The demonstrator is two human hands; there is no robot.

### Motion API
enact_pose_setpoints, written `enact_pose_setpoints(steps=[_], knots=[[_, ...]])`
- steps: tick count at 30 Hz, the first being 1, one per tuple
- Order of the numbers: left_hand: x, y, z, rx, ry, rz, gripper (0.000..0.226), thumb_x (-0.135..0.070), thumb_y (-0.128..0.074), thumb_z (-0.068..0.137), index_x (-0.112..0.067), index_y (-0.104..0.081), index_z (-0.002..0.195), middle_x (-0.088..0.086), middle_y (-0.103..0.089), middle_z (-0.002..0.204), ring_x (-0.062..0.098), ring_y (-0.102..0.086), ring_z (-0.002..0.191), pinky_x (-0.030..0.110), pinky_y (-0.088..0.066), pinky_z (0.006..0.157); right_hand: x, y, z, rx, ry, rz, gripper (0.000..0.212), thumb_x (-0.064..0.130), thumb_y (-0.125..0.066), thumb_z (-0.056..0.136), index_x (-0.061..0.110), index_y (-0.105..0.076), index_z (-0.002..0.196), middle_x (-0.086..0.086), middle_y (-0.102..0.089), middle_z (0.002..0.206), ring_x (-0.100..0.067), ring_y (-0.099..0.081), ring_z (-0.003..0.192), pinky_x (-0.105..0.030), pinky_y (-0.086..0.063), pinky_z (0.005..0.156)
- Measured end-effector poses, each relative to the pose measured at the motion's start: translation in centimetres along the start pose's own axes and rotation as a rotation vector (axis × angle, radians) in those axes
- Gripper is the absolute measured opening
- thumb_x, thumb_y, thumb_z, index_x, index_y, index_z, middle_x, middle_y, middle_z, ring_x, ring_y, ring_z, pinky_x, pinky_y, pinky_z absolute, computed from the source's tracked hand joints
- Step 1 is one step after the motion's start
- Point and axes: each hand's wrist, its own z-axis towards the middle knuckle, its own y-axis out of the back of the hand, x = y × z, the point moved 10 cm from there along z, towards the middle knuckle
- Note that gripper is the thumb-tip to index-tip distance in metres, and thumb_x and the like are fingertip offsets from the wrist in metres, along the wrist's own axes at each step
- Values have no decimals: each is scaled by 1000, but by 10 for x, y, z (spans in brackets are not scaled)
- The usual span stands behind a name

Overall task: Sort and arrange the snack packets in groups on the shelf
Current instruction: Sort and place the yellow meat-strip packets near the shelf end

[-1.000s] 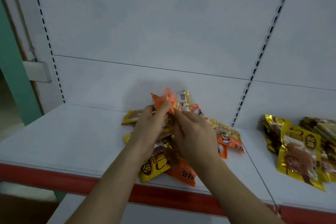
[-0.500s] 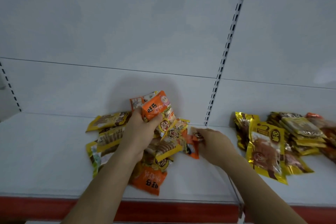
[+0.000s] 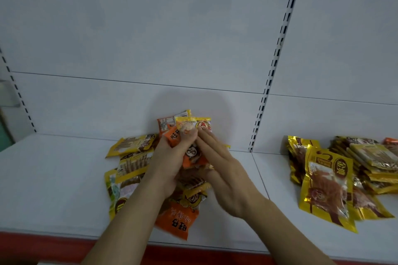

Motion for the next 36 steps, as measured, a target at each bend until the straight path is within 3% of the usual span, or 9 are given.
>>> enact_pose_setpoints(steps=[4, 8, 11, 14, 17, 22, 27, 31, 36], knots=[[0, 25, 6, -142, -36, 48, 46, -41, -81, 83, -26, -65, 125, 6, -78, 108, 27, -79, 85, 37, -59, 62, -47, 37, 3, -245, -258, -111, 46, 6, -47, 92, 16, -61, 135, 6, -54, 144, -11, -47, 135, -29, -40, 111], [-6, 42, 9, -196, -64, 51, 41, -38, -81, 85, -25, -64, 120, 6, -78, 108, 26, -79, 85, 40, -60, 64, -102, -2, -12, 230, -476, -395, 39, 45, -58, 91, 23, -59, 123, 1, -61, 117, -23, -57, 113, -37, -49, 91], [-7, 46, 10, -207, -69, 62, 43, -38, -81, 84, -24, -63, 121, 5, -77, 109, 25, -79, 87, 40, -61, 65, -119, 1, -19, 240, -567, -441, 43, 68, -55, 86, 29, -60, 104, 2, -56, 101, -22, -55, 95, -33, -47, 75], [-6, 47, 9, -211, -73, 85, 45, -40, -82, 84, -26, -62, 121, 3, -77, 109, 22, -79, 85, 39, -62, 63, -127, 10, -21, 267, -688, -453, 43, 64, -63, 82, 23, -52, 74, 1, -56, 77, -17, -54, 71, -31, -44, 60], [-7, 45, 8, -213, -80, 119, 44, -40, -82, 84, -27, -60, 120, 0, -77, 108, 20, -79, 83, 41, -64, 69, -129, 37, -22, 130, -749, -451, 31, 46, -69, 81, 17, -60, 87, -1, -62, 82, -18, -61, 75, -36, -56, 67], [-12, 44, 9, -232, -138, 225, 38, -41, -81, 85, -38, -53, 112, -5, -72, 112, 22, -76, 94, 52, -63, 83, -91, 80, -11, -361, -667, 93, 39, 58, -68, 83, 19, -67, 85, -3, -72, 78, -22, -70, 76, -50, -59, 73], [-6, 21, 2, -148, -93, 113, 40, -50, -79, 83, -39, -60, 117, -4, -75, 110, 24, -77, 96, 54, -63, 80, -27, 35, 27, -321, -320, -276, 30, 47, -42, 101, 21, -58, 98, -1, -62, 94, -22, -58, 88, -38, -51, 64], [-6, 21, 1, -114, -61, 51, 90, -81, -77, 60, -25, -60, 129, 3, -75, 116, 25, -76, 102, 49, -64, 78, -16, -10, 40, -205, -80, -660, 28, 27, -35, 100, 14, -47, 121, -9, -59, 100, -32, -53, 90, -32, -39, 48], [-11, 40, -2, -185, -94, 128, 66, -67, -86, 66, -36, -63, 120, -5, -76, 114, 22, -73, 108, 51, -61, 89, -9, -13, 47, -115, -57, -287, 32, 24, -31, 106, 13, -55, 125, -5, -61, 119, -25, -54, 109, -41, -52, 83]])
